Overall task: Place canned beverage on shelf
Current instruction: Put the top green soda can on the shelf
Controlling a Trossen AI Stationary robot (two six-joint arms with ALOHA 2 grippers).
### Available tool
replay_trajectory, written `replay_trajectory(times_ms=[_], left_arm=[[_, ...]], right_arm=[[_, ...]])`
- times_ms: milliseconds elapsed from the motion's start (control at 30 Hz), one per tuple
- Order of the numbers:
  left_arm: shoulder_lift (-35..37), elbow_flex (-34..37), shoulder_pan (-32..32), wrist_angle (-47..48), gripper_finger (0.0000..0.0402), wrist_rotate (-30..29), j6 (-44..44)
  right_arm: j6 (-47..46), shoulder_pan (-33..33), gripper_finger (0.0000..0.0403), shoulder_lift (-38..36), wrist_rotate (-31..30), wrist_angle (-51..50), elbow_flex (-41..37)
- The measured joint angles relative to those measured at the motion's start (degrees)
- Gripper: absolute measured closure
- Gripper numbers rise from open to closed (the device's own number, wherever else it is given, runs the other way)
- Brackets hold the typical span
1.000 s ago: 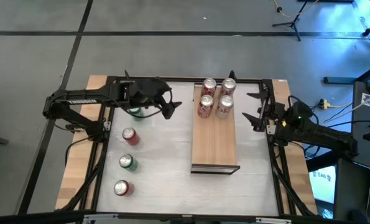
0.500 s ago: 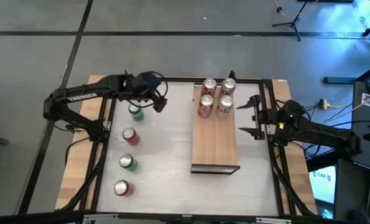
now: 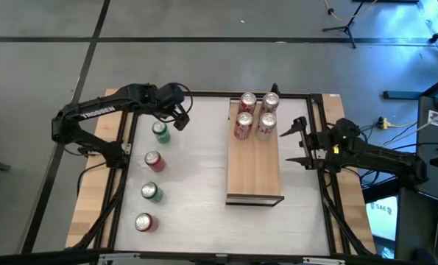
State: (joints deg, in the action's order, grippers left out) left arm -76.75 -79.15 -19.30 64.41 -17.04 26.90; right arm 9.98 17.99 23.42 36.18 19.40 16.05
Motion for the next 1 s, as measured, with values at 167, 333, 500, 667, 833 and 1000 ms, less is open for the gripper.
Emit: replay_trajectory(times_ms=[167, 333, 500, 667, 833, 1000], left_arm=[[0.00, 1.61, -1.03, 1.78, 0.0014, 0.28, 1.53], [-0.07, 6.27, -1.72, 2.13, 0.0014, 3.92, 2.64], [-0.09, 10.37, -1.69, 3.90, 0.0014, 4.44, 3.03], [-0.11, 12.04, -2.09, 5.71, 0.0014, 2.27, 3.09], [-0.09, 14.10, -2.07, 5.63, 0.0014, 2.17, 3.14], [-0.09, 15.89, -2.21, 5.72, 0.0014, 2.04, 2.74]], right_arm=[[-2.71, 0.01, 0.0017, 0.09, 1.26, -0.39, 0.00], [-2.88, -0.01, 0.0017, 0.11, 2.01, -2.20, 0.00], [-2.88, 0.01, 0.0017, 0.11, 2.00, -3.40, 0.00], [-2.88, 0.01, 0.0017, 0.11, 1.99, -3.36, 0.02], [-2.86, 0.01, 0.0017, 0.11, 1.99, -3.32, 0.00], [-2.86, 0.01, 0.0017, 0.10, 1.99, -3.32, 0.00]])
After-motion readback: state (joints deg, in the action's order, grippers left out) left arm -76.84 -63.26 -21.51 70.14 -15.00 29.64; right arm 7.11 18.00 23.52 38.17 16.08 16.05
